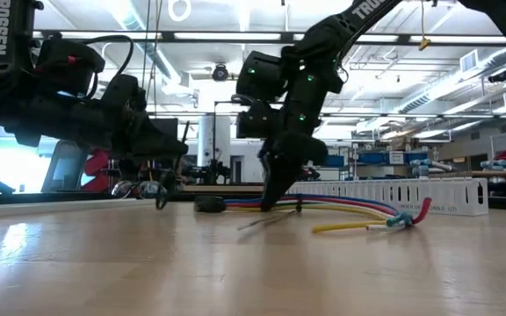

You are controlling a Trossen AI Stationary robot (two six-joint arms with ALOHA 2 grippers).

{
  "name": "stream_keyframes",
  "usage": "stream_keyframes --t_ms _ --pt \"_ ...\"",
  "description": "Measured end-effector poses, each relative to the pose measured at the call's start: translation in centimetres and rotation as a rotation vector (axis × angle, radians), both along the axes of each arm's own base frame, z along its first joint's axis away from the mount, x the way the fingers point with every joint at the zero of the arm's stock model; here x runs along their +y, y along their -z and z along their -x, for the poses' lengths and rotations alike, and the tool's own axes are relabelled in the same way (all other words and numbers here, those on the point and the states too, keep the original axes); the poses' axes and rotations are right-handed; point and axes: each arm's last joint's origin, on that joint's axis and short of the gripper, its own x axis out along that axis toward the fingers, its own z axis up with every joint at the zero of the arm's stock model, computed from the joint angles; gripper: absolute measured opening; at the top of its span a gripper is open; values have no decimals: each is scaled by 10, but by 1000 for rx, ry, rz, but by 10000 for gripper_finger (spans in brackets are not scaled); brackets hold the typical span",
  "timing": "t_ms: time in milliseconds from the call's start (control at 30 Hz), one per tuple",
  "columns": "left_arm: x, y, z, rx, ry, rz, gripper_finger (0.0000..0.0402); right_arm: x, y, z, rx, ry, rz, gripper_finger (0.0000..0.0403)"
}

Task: Ziptie cables
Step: Wrap the cable wires with black zip tie

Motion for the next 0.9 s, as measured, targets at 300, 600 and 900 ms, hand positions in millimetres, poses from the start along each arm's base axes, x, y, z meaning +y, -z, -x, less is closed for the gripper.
stream_keyframes --t_ms 300,600,900 --pt "2 -2 0 -9 -57 -40 0 -2 6 43 -71 129 -33 0" --pt "6 -9 -3 -42 -193 -151 0 -2 4 80 -202 239 -68 1" --pt "9 -13 -32 37 -135 -182 0 -1 -8 58 -477 182 -77 2"
